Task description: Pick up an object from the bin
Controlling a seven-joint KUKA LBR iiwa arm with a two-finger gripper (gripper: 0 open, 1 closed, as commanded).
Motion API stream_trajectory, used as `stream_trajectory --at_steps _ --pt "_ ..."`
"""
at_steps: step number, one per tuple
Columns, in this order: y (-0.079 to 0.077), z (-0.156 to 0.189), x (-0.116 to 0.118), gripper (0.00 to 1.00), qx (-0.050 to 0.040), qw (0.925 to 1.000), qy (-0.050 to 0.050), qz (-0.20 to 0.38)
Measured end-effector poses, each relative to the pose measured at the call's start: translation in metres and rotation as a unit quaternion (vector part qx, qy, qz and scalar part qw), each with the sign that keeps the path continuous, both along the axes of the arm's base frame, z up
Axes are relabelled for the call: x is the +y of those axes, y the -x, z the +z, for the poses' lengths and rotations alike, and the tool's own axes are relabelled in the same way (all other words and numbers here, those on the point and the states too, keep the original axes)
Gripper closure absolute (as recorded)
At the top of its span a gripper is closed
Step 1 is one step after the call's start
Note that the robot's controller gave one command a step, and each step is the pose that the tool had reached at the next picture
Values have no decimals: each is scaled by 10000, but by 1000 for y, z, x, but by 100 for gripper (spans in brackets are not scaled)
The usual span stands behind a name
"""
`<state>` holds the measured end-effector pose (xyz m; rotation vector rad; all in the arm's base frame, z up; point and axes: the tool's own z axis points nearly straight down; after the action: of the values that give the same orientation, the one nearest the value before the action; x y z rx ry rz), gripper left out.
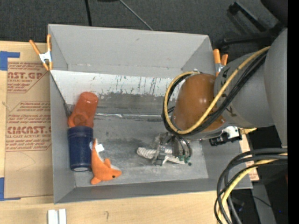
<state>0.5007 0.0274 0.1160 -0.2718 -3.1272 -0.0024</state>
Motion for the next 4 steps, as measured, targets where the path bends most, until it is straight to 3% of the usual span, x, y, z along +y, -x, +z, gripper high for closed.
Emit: stream_trajectory --at_steps 2,4 --pt "-1 20 0 100 -28 10000 1 2" --pt "1 38 1 100 9 10000 3 6"
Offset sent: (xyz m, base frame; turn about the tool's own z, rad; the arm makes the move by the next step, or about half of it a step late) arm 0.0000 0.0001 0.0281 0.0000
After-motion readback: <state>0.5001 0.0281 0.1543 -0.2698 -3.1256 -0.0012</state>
